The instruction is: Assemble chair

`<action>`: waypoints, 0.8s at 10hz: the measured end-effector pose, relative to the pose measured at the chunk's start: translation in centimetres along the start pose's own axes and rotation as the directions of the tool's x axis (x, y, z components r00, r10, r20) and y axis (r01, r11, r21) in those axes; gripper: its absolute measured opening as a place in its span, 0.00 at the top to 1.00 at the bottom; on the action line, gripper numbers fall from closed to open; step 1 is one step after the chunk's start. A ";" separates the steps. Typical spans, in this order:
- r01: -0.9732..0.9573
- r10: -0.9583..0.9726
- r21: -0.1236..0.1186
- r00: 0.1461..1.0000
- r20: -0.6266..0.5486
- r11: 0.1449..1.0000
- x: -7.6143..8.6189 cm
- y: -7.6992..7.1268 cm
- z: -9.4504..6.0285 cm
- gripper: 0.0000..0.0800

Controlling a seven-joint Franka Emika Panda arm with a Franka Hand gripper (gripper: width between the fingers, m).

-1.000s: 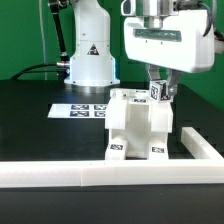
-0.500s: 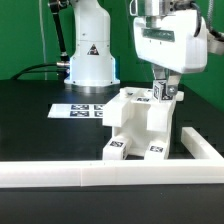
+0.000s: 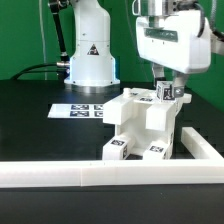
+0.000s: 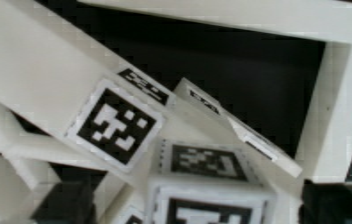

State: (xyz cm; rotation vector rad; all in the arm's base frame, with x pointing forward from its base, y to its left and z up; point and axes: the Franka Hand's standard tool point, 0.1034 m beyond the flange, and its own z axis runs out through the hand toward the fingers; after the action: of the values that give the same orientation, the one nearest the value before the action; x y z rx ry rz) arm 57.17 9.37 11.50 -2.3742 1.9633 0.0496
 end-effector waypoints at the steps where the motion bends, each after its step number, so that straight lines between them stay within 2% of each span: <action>1: 0.014 -0.014 0.011 1.000 -0.001 1.000 0.0 -0.1 0.0 0.20; 4: 0.264 -0.264 0.009 0.964 -0.006 0.964 0.1 -0.1 0.0 0.19; 6: 0.460 -0.460 -0.003 0.888 -0.015 0.888 0.1 -0.1 0.0 0.19; 8: 0.641 -0.641 -0.004 0.768 -0.019 0.768 0.1 -0.2 0.0 0.19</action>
Offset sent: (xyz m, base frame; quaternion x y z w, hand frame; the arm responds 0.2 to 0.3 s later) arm 0.0000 0.0000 0.0000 0.0000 0.0000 -0.1938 0.9810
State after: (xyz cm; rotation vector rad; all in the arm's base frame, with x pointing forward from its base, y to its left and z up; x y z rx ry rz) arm 57.33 9.31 11.53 -2.9042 1.0386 -0.0110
